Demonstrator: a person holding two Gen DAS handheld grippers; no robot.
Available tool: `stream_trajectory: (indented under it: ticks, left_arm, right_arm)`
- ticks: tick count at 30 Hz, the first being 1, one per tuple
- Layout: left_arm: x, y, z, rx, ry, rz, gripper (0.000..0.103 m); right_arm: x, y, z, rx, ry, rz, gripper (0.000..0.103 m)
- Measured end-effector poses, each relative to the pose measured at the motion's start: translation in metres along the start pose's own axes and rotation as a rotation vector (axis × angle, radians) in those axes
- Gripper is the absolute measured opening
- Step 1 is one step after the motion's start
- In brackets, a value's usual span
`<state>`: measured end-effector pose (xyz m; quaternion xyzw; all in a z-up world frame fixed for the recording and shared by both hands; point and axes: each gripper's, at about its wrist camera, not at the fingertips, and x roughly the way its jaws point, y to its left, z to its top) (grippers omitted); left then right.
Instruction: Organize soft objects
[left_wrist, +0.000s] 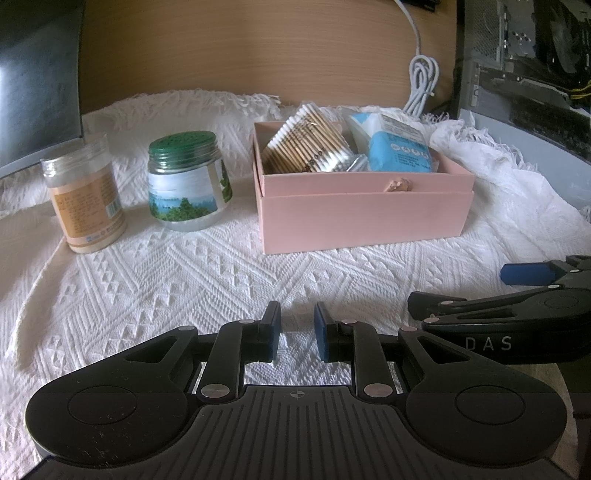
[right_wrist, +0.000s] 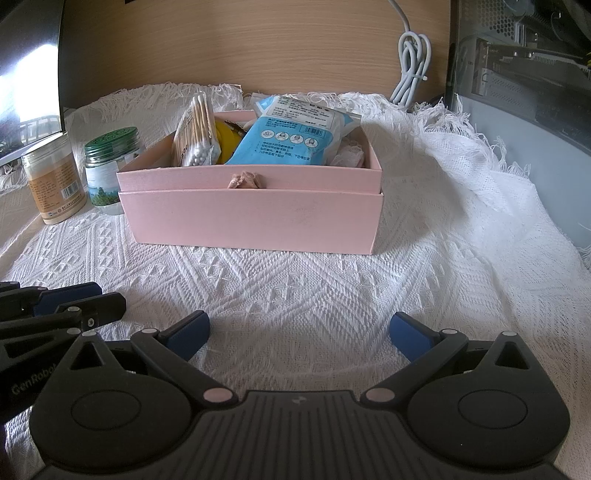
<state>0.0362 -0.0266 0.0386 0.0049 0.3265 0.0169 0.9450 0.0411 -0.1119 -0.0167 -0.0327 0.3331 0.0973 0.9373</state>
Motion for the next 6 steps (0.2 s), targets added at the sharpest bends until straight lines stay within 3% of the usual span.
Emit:
stream_trajectory:
  ticks: [6]
  left_arm:
    - [0.0002,-0.0005,0.0002,-0.002,0.000,0.001,0.022]
  right_arm:
    - [0.0000,0.0000,0.0000,0.000,0.000,0.000,0.103]
